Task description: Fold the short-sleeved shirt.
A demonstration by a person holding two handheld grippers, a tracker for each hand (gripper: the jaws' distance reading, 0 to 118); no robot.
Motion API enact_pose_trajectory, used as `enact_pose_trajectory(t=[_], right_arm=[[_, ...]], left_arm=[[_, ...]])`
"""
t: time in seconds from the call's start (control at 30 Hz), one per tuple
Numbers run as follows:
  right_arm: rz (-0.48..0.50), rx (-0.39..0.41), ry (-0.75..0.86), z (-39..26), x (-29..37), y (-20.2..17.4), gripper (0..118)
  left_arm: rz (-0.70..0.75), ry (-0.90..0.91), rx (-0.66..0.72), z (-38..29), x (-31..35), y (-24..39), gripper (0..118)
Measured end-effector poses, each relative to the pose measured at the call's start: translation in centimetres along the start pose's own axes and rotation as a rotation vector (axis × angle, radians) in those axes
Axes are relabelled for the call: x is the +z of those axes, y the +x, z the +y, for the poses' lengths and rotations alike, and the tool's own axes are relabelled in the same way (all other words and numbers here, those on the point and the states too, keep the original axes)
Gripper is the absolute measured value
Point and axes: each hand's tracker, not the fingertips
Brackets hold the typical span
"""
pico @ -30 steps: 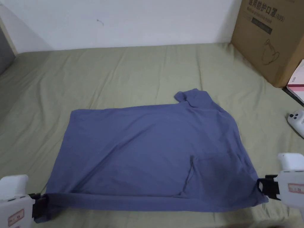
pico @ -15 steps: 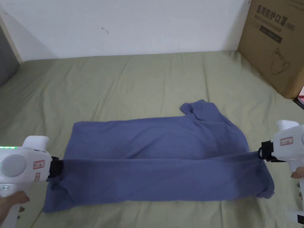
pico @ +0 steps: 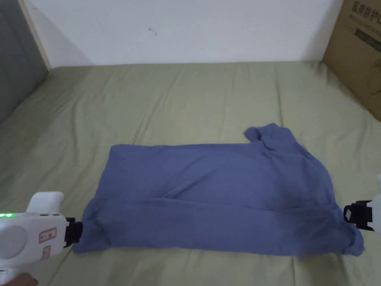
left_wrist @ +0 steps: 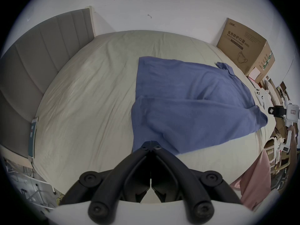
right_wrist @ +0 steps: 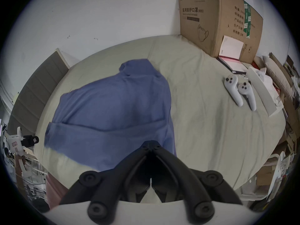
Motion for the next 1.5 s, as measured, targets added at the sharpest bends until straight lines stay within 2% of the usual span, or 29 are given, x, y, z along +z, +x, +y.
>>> enact_pose_trajectory(t=[0.1,0.13,0.2,0.23,0.27,0.3,0.33,0.37,0.4,0.43,0.47,0.5,0.57,0.6,0.7,0.73,0.77,0.8,0.83,0.93,1.0,1.07,1.17,1.3,1.43,1.5], right_arm=[[-0.013,0.023,-0.028,-1.6,-0.3,-0.3,0],[-0.006,0.018,-0.037,-2.1,-0.4,-0.3,0],[0.002,0.001,-0.050,-3.0,-0.5,-0.3,0],[0.002,-0.005,-0.054,-3.3,-0.6,-0.3,0],[0.005,-0.009,-0.062,-3.7,-0.7,-0.3,0],[0.006,-0.011,-0.072,-4.1,-0.7,-0.3,0],[0.005,-0.012,-0.077,-4.5,-0.7,-0.3,0],[0.004,-0.013,-0.081,-4.8,-0.6,-0.3,0],[0.001,-0.015,-0.087,-5.1,-0.6,-0.2,0],[-0.001,-0.021,-0.090,-5.2,-0.5,-0.2,0],[-0.001,-0.027,-0.093,-5.3,-0.5,-0.1,6],[0.004,-0.027,-0.093,-5.2,-0.3,0.1,28],[0.008,-0.027,-0.093,-4.8,-0.6,0.3,88],[0.009,-0.036,-0.094,-4.4,-0.9,0.5,90],[-0.012,-0.078,-0.045,-3.4,-2.4,1.4,89],[-0.019,-0.120,-0.063,-3.2,-3.3,1.7,84],[0.017,-0.154,-0.101,-3.1,-4.3,2.0,58],[0.041,-0.160,-0.145,-3.2,-5.5,2.2,22],[0.018,-0.156,-0.188,-3.5,-6.4,1.9,15],[-0.034,-0.044,-0.172,-4.0,-6.8,0.6,13],[-0.007,-0.097,-0.156,-3.2,-5.6,0.9,12],[0.010,-0.108,-0.153,-2.6,-4.6,1.5,12],[0.040,-0.086,-0.148,-2.1,-2.3,1.7,12],[0.022,-0.060,-0.117,-2.7,0.9,1.7,12],[0.021,-0.072,-0.153,-6.0,2.7,2.2,12],[0.006,-0.036,-0.183,-8.0,2.7,2.1,12]], left_arm=[[0.014,0.037,0.058,-0.8,-0.2,-0.4,0],[-0.003,0.038,0.099,-0.6,-0.8,-1.1,8],[0.003,-0.001,0.113,-0.4,-2.2,-1.6,73],[0.002,-0.005,0.109,-0.6,-3.2,-1.8,99],[0.016,-0.035,0.121,-0.6,-4.0,-1.6,110],[0.015,-0.074,0.142,-0.7,-4.7,-1.5,106],[-0.021,-0.100,0.155,-0.9,-5.4,-1.5,94],[-0.054,-0.116,0.164,-1.4,-6.2,-1.5,62],[0.069,-0.114,0.138,-1.9,-7.2,-1.5,46],[0.081,-0.079,0.109,-1.9,-7.0,-1.5,37],[0.036,-0.076,0.140,-1.6,-6.3,-1.8,22],[0.017,-0.053,0.170,-1.3,-5.8,-2.2,5],[-0.037,-0.061,0.195,-0.9,-5.5,-2.7,5],[-0.015,-0.063,0.165,-0.7,-5.5,-2.5,5],[-0.002,-0.063,0.134,-0.5,-5.4,-2.0,5],[0.001,-0.059,0.126,-0.5,-5.4,-1.8,5],[0.006,-0.058,0.117,-0.5,-5.4,-1.7,5],[0.011,-0.062,0.108,-0.4,-5.4,-1.5,5],[0.016,-0.065,0.102,-0.4,-5.4,-1.4,5],[0.013,-0.069,0.094,-0.3,-5.1,-1.5,5],[0.010,-0.065,0.089,-0.1,-4.6,-1.6,5],[0.002,-0.062,0.086,0.1,-3.9,-1.7,5],[-0.016,-0.032,0.085,0.2,-2.0,-2.0,5],[-0.024,-0.018,0.074,-0.9,0.7,-1.9,5],[0.010,-0.087,0.032,-4.9,2.3,-0.9,5],[0.010,-0.122,0.014,-6.7,1.8,-1.1,6]])
